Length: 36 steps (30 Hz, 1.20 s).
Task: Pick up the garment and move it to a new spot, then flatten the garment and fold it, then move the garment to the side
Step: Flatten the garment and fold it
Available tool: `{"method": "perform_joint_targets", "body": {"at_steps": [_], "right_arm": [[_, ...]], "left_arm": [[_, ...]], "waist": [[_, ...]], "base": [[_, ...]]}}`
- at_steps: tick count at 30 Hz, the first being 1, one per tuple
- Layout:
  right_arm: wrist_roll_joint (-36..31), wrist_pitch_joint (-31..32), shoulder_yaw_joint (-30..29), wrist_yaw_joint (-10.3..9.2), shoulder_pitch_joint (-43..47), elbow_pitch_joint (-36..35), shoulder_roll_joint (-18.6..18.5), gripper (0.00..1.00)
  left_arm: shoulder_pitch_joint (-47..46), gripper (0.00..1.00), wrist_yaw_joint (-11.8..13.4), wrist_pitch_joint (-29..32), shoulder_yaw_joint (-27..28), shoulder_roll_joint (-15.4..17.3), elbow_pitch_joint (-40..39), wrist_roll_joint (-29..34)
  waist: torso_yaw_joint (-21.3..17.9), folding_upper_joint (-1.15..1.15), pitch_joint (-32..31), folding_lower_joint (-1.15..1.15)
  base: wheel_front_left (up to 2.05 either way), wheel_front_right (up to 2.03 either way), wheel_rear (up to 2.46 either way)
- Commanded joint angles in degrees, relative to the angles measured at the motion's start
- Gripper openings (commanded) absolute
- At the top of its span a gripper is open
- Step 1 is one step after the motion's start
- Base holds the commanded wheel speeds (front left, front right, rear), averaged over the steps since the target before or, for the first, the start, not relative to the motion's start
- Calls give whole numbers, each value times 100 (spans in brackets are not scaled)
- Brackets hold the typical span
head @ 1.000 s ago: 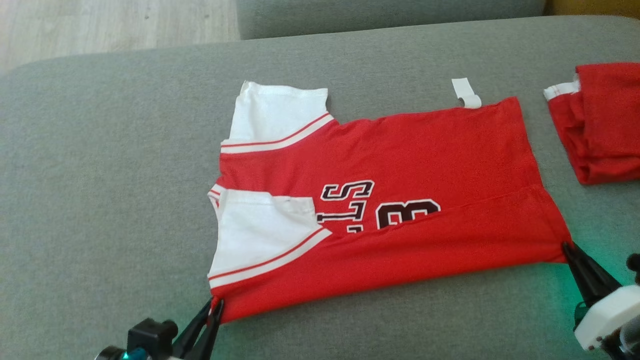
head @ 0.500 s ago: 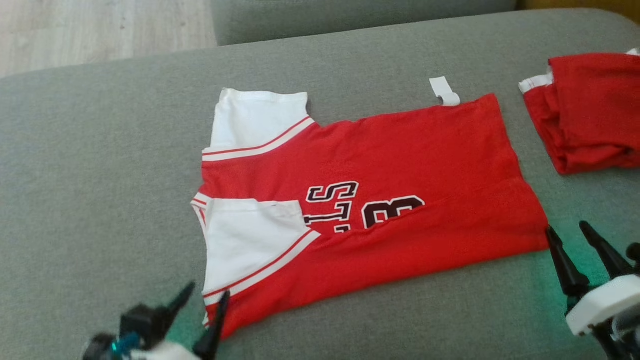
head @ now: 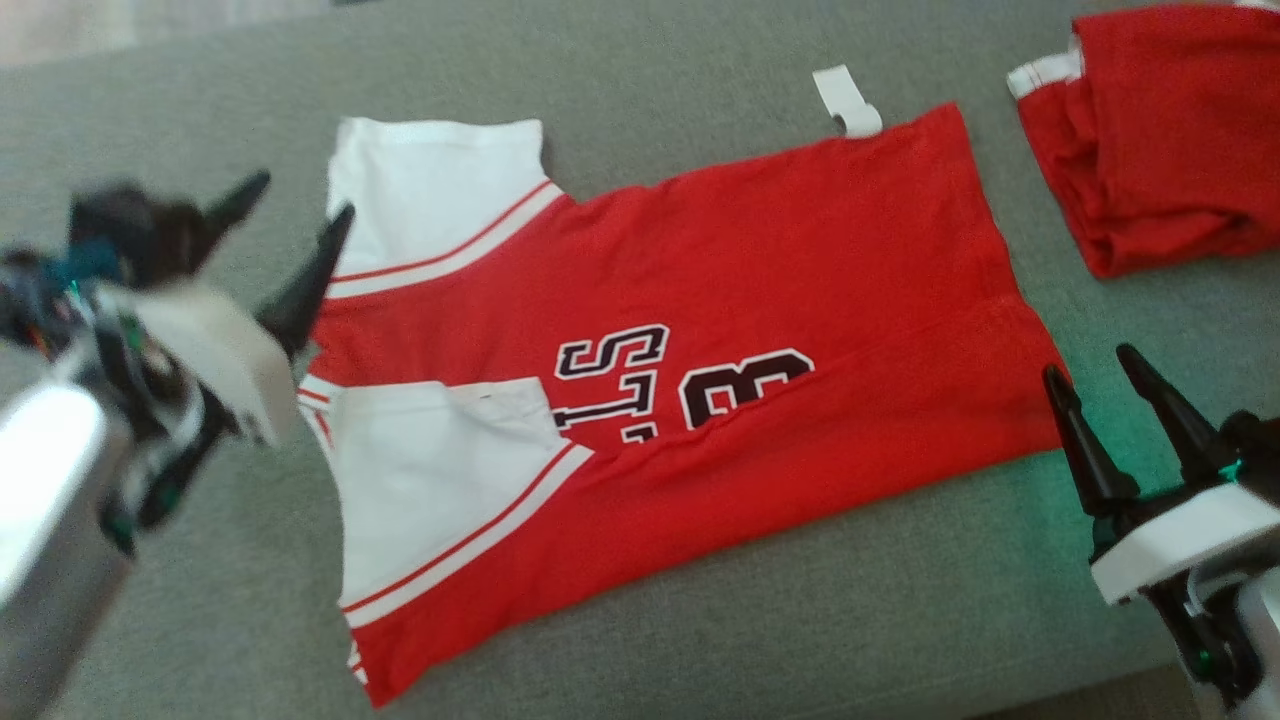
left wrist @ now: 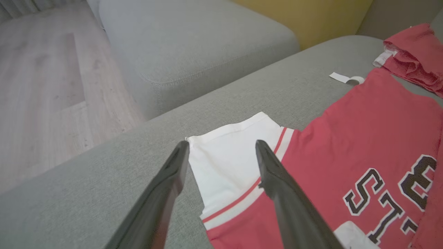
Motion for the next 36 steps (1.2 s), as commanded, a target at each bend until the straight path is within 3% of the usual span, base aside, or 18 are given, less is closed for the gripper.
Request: {"method": "perform_joint_targets", "body": {"at_steps": [1, 5, 9, 12, 22, 34, 35, 36], "right_arm": [[-46, 10, 13, -4, -90, -184, -108, 100], [-99, 52, 4, -4, -211, -282, -84, 100], [-136, 48, -29, -4, -321, -328, -40, 100], [-153, 43, -1, -4, -404, -320, 13, 100], [-89, -128, 218, -4, -755, -79, 111, 100], [-18, -282, 316, -4, -904, 153, 140, 100], [-19, -287, 325, -4, -920, 160, 144, 100], [-20, -294, 334, -4, -937, 165, 147, 100]], "left_arm": [[-414, 100, -78, 176, 337, 296, -48, -79], [-1243, 100, -436, 1319, 273, 363, 439, -545], [-1918, 100, -522, 2288, 285, 380, 921, -957], [-2287, 100, -511, 2689, 323, 346, 1269, -1130], [-2924, 100, -601, 2938, 282, 312, 2017, -1115], [-3071, 100, -741, 3138, 36, 310, 2217, -1148], [-3077, 91, -747, 3143, 21, 331, 2212, -1139], [-3083, 68, -753, 3135, 10, 351, 2204, -1129]], "waist": [[-157, 0, 200, -1], [-288, 0, 486, -1], [-383, 0, 770, -1], [-446, 0, 948, -1], [-688, 0, 1302, -1], [-791, 0, 1399, -1], [-797, 0, 1405, -1], [-805, 0, 1413, -1]], "base": [[0, 0, 0], [0, 0, 0], [0, 0, 0], [0, 0, 0], [0, 0, 0], [0, 0, 0], [0, 0, 0], [0, 0, 0]]}}
